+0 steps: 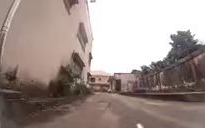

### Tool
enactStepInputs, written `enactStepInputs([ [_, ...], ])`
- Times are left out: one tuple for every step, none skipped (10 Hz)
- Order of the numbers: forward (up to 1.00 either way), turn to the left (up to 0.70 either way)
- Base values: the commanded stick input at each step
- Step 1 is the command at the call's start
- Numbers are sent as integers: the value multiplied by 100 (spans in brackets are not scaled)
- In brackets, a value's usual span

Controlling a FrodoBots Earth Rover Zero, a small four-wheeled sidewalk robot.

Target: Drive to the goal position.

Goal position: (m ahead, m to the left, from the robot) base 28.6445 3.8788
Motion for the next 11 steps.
enactStepInputs([
  [84, 3],
  [84, 3],
  [84, 3],
  [84, 3],
  [84, 3],
  [84, 3],
  [84, 3],
  [84, 3],
  [84, 3],
  [84, 3],
  [84, 3],
])
